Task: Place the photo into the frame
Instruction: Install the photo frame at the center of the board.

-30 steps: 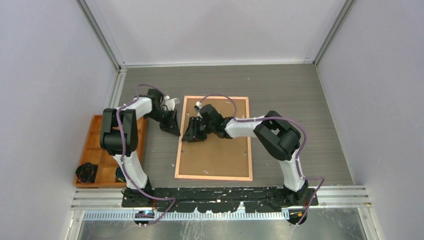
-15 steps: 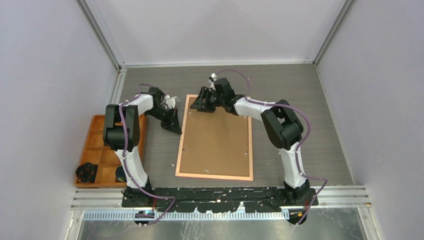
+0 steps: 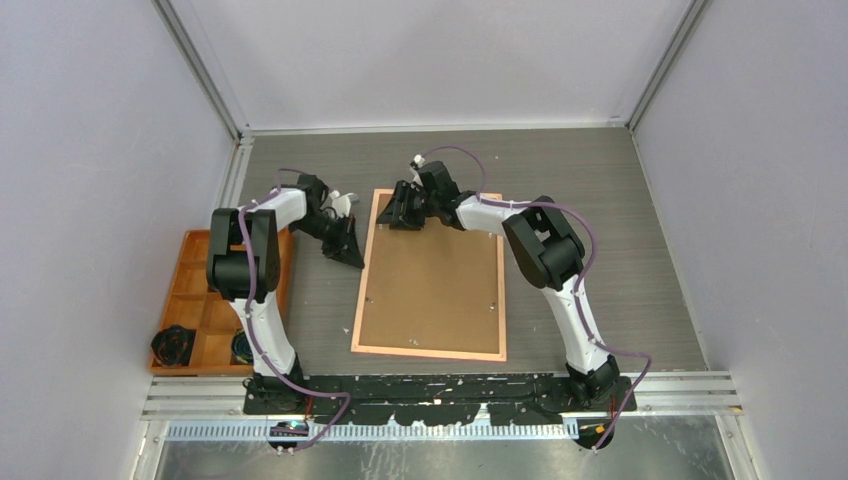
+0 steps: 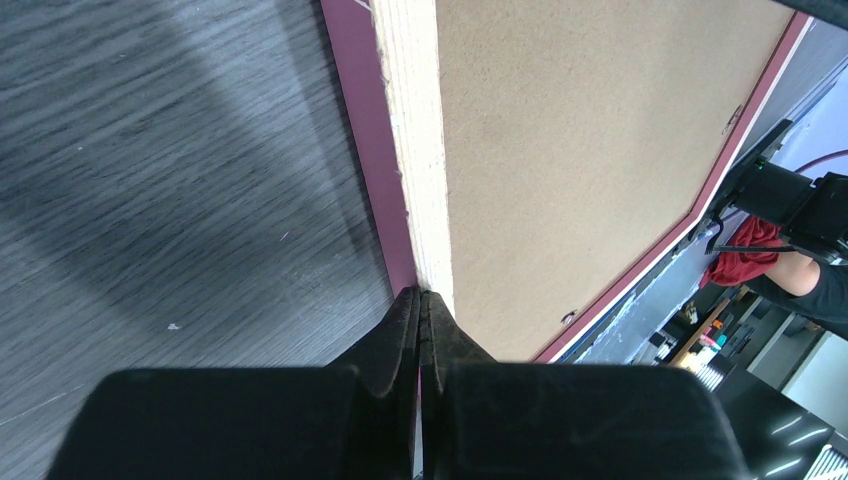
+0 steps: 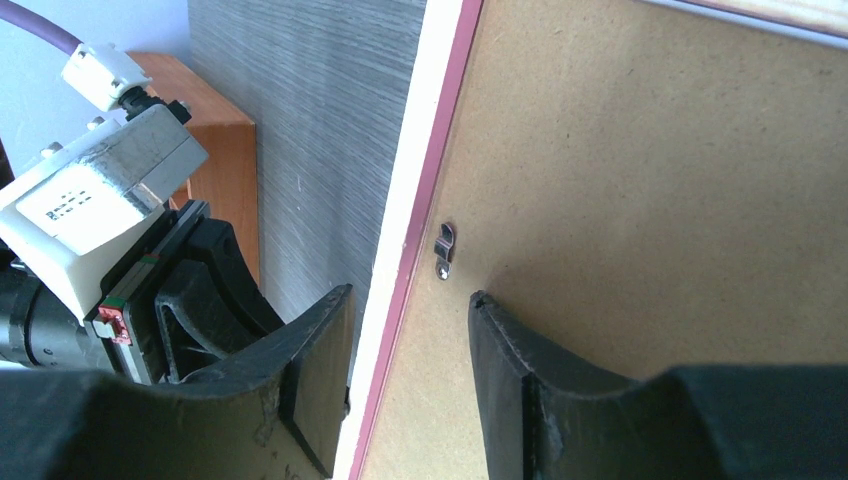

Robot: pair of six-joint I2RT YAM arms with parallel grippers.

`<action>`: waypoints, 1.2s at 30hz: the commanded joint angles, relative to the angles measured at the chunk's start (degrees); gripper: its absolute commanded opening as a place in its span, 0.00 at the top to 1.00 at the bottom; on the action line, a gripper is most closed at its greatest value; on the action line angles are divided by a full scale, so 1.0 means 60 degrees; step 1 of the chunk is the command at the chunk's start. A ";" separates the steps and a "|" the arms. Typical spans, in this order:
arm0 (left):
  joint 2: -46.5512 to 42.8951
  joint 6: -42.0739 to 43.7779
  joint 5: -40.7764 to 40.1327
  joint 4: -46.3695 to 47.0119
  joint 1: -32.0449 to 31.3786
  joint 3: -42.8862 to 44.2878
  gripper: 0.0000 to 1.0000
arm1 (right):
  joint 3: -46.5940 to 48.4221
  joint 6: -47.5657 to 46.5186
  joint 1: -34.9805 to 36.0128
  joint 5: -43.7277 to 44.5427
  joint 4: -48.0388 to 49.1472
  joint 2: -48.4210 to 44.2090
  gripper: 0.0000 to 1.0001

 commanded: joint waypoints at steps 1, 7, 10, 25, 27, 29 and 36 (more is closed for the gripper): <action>0.0121 0.0205 -0.0278 0.0758 -0.0017 -0.0168 1.00 | 0.0369 0.0093 0.0074 -0.0066 0.0164 0.0257 0.50; 0.0124 0.0212 -0.0255 0.0806 -0.0016 -0.0259 0.99 | 0.0541 0.0235 0.0110 -0.0202 0.0241 0.0464 0.52; 0.0135 0.0201 -0.0257 0.0792 -0.0016 -0.0264 1.00 | 0.0657 0.0347 0.0137 -0.0298 0.0362 0.0596 0.53; 0.0064 0.0240 -0.0242 0.0884 -0.0016 -0.0363 0.99 | 0.1171 0.0592 0.0184 -0.0739 0.0547 0.1031 0.60; 0.0085 0.0253 -0.0241 0.0889 -0.0017 -0.0374 0.99 | 0.1352 0.0579 0.0180 -0.0963 0.0499 0.1134 0.60; 0.0090 0.0281 -0.0265 0.0870 -0.0018 -0.0395 0.99 | 0.1487 0.0483 0.0184 -0.1090 0.0308 0.1207 0.61; -0.0009 0.0300 -0.0285 0.0863 -0.0017 -0.0405 1.00 | 0.1561 0.0319 0.0156 -0.1399 0.0181 0.1168 0.61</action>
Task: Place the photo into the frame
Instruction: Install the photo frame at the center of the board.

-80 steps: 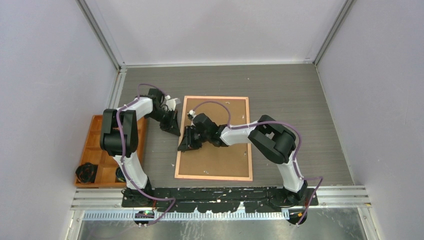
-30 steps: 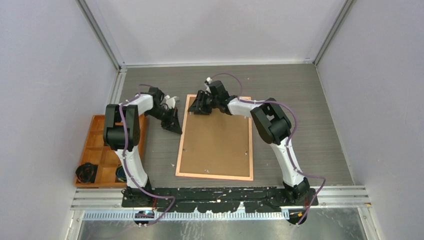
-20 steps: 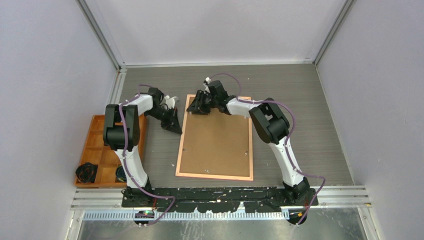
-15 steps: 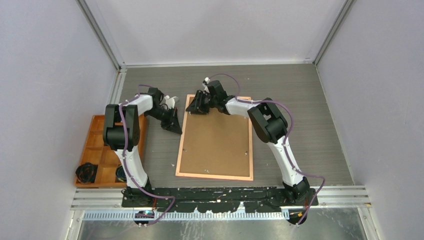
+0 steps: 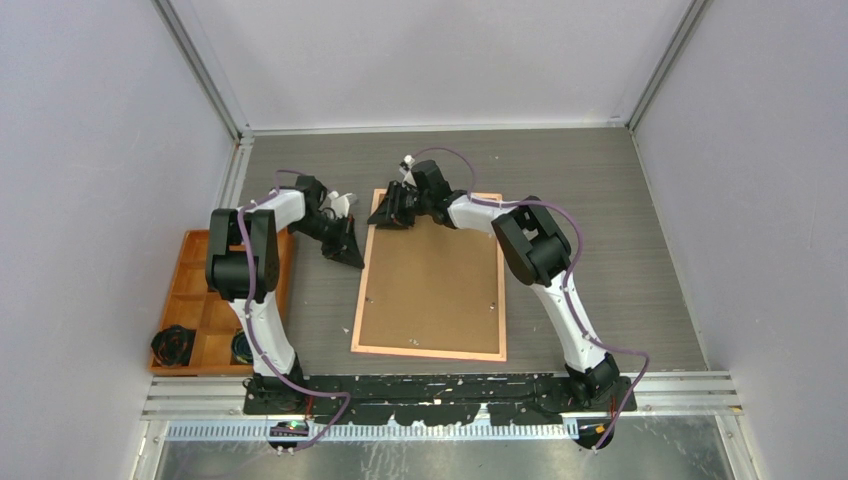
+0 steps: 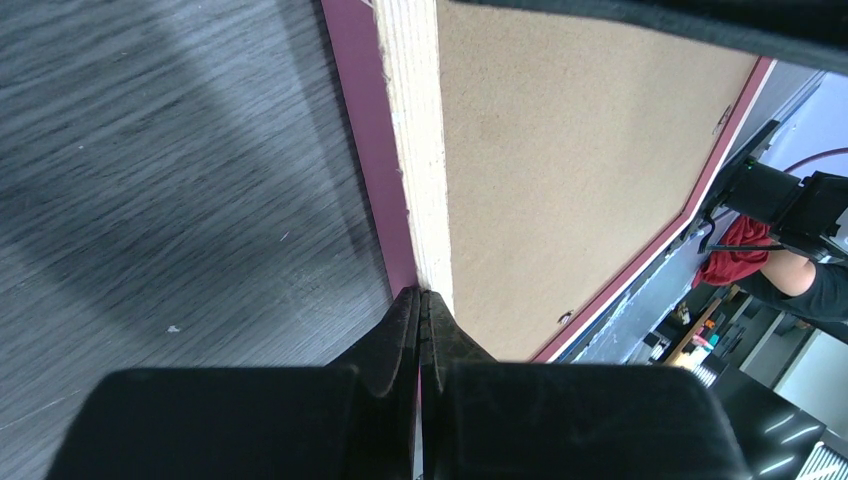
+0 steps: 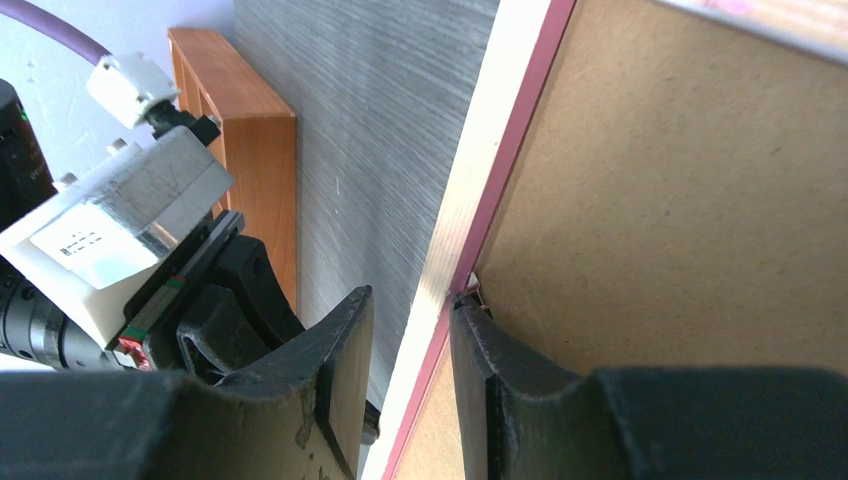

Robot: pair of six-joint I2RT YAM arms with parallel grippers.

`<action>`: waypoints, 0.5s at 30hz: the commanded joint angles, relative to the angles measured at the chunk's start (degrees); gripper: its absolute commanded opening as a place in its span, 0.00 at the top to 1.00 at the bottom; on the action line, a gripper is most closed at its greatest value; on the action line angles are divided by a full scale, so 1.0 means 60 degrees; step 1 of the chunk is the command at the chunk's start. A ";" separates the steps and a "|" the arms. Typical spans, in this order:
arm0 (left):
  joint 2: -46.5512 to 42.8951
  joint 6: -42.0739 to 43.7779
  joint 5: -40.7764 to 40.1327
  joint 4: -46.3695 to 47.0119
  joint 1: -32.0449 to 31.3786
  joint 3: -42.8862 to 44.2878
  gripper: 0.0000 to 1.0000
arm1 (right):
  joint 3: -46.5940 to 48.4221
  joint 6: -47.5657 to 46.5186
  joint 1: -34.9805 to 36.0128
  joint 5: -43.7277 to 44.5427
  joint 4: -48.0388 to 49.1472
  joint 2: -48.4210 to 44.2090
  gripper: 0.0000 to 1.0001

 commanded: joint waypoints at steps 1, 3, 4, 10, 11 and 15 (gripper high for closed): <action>0.0022 0.0297 -0.0482 0.0691 -0.0100 -0.0257 1.00 | 0.0317 -0.0260 0.0051 -0.0274 -0.0116 0.0028 0.61; 0.0010 0.0296 -0.0521 0.0674 -0.0102 -0.0251 1.00 | 0.0334 -0.0297 0.0044 -0.0222 -0.0124 -0.0034 0.61; -0.0002 0.0296 -0.0522 0.0662 -0.0100 -0.0244 1.00 | 0.0355 -0.0284 0.0029 -0.0222 -0.0124 -0.0056 0.61; -0.0120 0.0369 -0.0566 0.0568 -0.0104 -0.0238 0.99 | 0.0301 -0.0157 -0.0272 -0.0148 0.0143 -0.0506 0.61; -0.0123 0.0372 -0.0559 0.0578 -0.0101 -0.0257 0.99 | 0.0307 -0.0087 -0.0364 -0.0174 0.0204 -0.0549 0.61; -0.0129 0.0372 -0.0560 0.0572 -0.0100 -0.0287 1.00 | 0.0457 0.0119 -0.0576 -0.0345 0.0286 -0.0500 0.60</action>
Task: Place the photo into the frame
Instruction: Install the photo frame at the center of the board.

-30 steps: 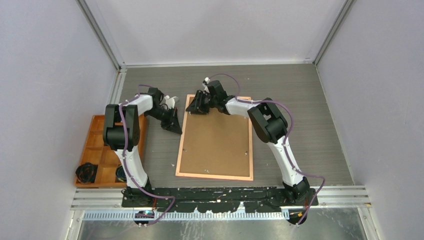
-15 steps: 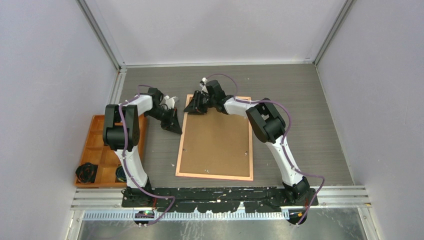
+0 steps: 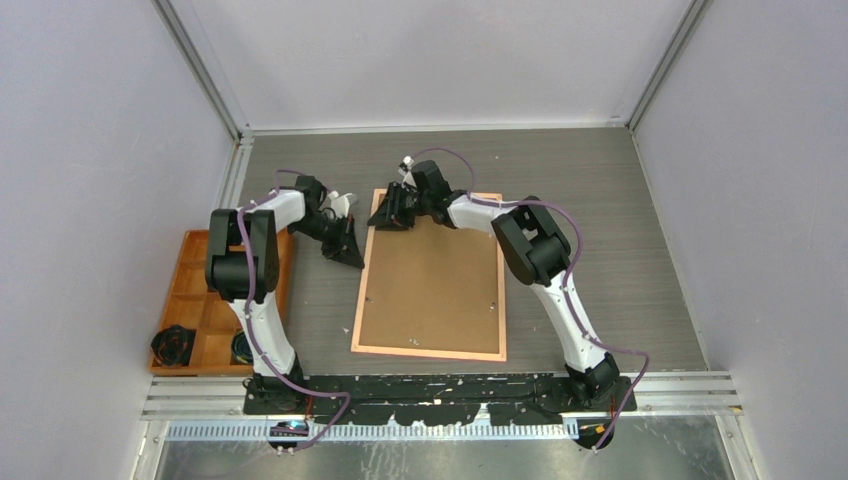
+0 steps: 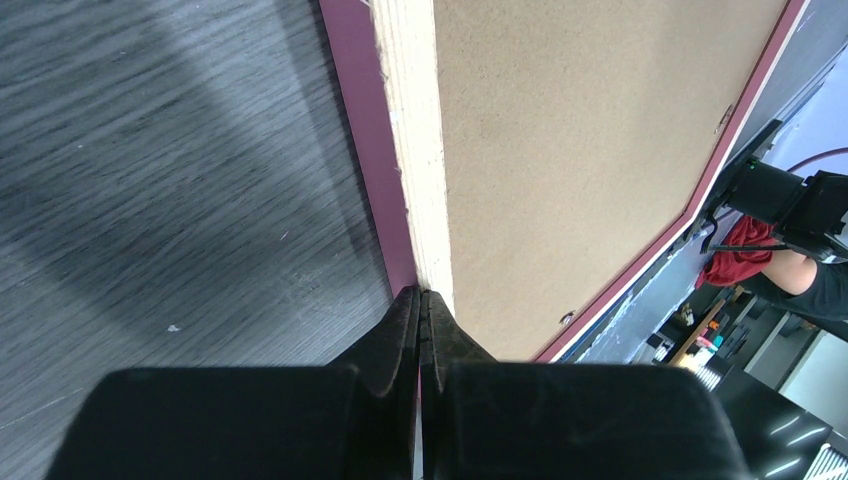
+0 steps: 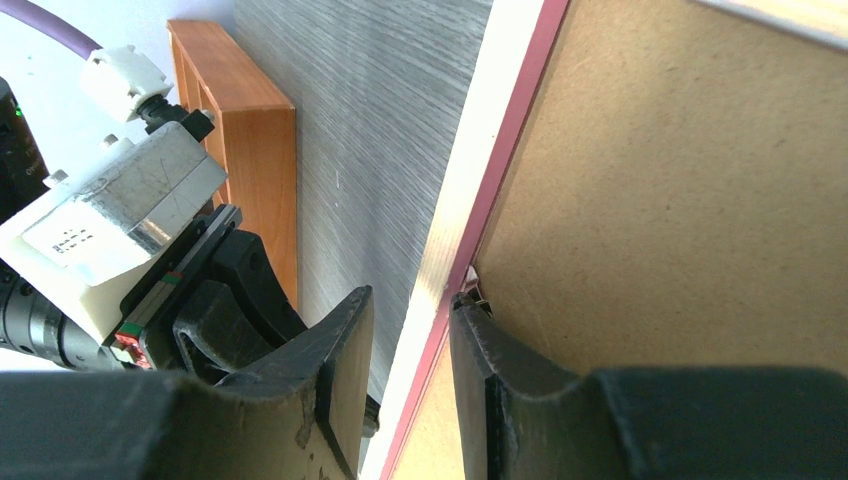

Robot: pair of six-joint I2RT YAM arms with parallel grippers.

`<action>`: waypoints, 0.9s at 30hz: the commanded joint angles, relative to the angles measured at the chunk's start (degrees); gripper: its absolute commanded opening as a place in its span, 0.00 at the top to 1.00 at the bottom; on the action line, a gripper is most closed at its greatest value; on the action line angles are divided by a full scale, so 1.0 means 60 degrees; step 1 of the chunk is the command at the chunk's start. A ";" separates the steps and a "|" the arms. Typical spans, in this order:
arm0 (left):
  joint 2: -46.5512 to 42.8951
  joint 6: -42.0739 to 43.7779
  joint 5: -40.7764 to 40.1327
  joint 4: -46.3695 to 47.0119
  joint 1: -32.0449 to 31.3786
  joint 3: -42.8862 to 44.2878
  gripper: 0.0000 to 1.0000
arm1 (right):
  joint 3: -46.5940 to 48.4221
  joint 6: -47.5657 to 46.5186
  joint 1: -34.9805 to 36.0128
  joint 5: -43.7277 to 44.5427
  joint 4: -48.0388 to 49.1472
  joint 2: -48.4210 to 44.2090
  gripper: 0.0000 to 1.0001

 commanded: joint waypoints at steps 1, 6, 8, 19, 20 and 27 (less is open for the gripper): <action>-0.0073 0.0337 -0.0527 0.0502 -0.0106 -0.0240 0.99 | 0.0426 0.0173 -0.0369 -0.0207 0.0420 -0.0452 0.60; -0.0098 0.0376 -0.0536 0.0511 -0.0102 -0.0256 1.00 | 0.0431 0.0538 -0.0408 -0.0369 0.0729 -0.0149 0.60; -0.0087 0.0397 -0.0527 0.0508 -0.0091 -0.0272 1.00 | 0.0469 0.0670 -0.0409 -0.0352 0.0833 -0.0003 0.60; -0.0065 0.0422 -0.0585 0.0551 -0.0091 -0.0295 1.00 | 0.0969 0.0055 -0.0234 -0.0228 -0.0178 0.0542 0.60; -0.0054 0.0425 -0.0597 0.0548 -0.0089 -0.0301 1.00 | 0.0950 0.0024 -0.0221 -0.0208 -0.0246 0.0559 0.60; -0.0034 0.0407 -0.0621 0.0537 -0.0089 -0.0247 0.99 | 0.0977 -0.0202 -0.0052 -0.0232 -0.0551 0.0539 0.61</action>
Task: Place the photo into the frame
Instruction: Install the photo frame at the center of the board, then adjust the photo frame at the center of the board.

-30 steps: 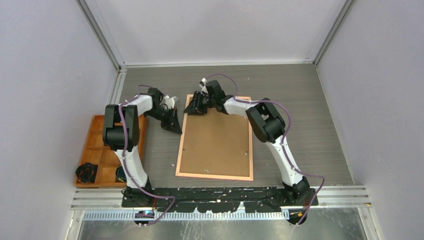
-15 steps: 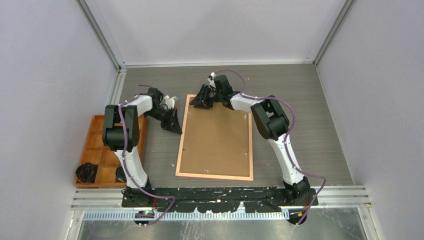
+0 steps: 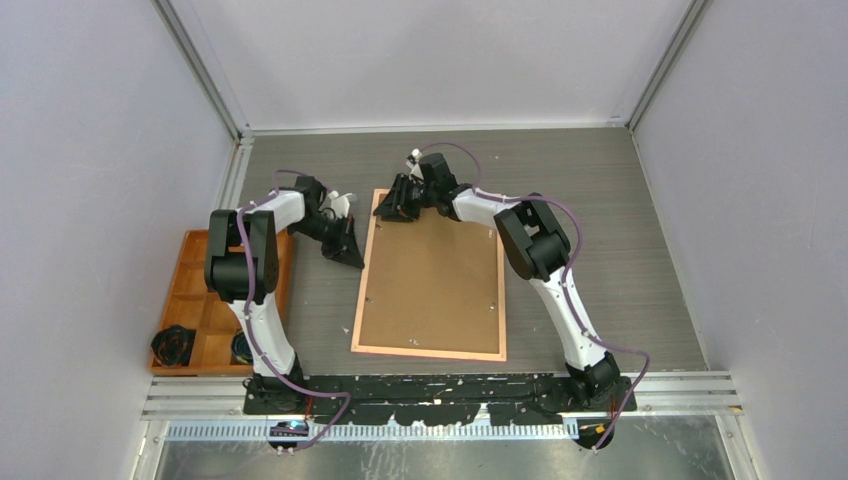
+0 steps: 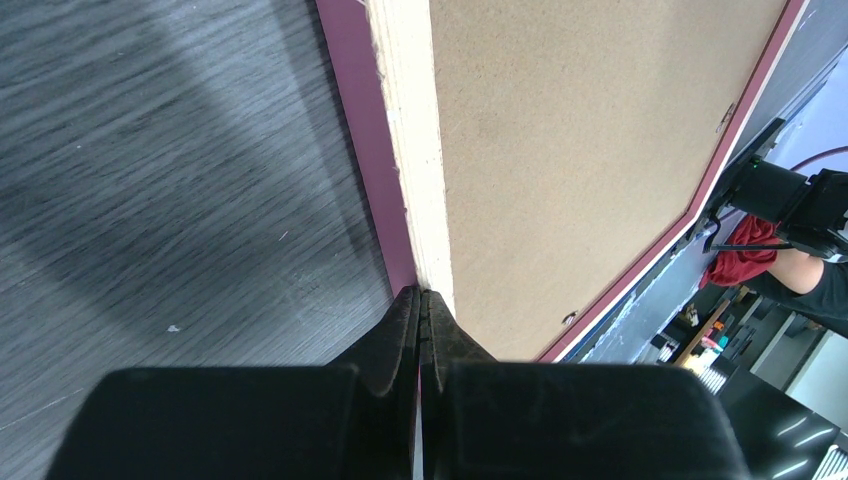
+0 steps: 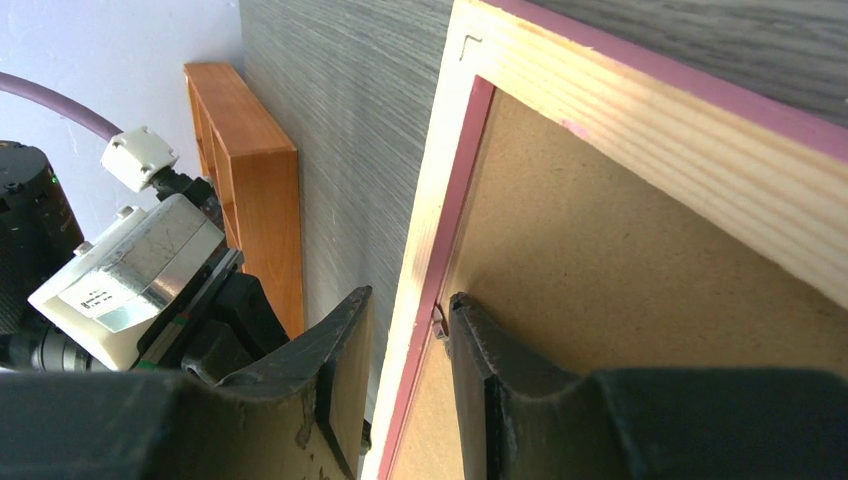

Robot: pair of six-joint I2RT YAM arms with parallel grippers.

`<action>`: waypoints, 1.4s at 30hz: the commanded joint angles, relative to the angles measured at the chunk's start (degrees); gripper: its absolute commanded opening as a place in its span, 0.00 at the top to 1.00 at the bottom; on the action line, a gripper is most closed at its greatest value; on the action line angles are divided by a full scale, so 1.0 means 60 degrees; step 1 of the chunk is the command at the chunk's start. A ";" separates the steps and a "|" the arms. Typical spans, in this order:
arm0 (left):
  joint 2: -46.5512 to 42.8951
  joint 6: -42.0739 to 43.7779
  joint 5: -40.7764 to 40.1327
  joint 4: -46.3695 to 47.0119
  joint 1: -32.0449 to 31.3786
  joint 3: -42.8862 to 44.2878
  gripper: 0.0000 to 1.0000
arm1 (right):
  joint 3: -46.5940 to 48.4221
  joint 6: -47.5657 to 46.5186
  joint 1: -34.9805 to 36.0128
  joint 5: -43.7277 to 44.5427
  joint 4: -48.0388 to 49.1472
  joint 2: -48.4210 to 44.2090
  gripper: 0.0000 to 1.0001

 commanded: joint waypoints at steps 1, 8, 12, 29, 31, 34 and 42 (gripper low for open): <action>0.0023 0.0362 -0.0636 0.0457 -0.0089 -0.0167 0.99 | 0.0265 -0.0443 0.0227 -0.0045 -0.0505 -0.0009 0.61; 0.0051 0.0408 -0.0650 0.0433 -0.0089 -0.0189 1.00 | 0.0291 -0.0668 0.0365 -0.0043 -0.0842 -0.0094 0.62; -0.0009 0.0447 -0.0641 0.0493 -0.0089 -0.0252 0.99 | 0.0234 -0.0684 0.0402 -0.0160 -0.0809 -0.0151 0.64; -0.0381 0.0890 -0.0809 0.0017 0.0096 -0.0119 0.99 | 0.0665 -0.0618 0.0007 0.0399 -0.1221 -0.1260 0.30; -0.0570 0.1134 -0.0833 -0.0262 0.0285 -0.0068 0.99 | 0.0203 -0.0462 -0.0256 0.0914 -0.1071 -0.2023 0.12; -0.0923 0.1528 -0.0916 -0.0593 0.0518 -0.0126 0.99 | -0.1268 -0.0466 -0.0867 0.1956 -0.1161 -0.3486 0.00; -0.1842 0.2685 -0.1450 -0.0601 0.0519 -0.1387 0.98 | -0.6028 -0.0430 -0.2509 0.5066 -0.2225 -0.7537 0.00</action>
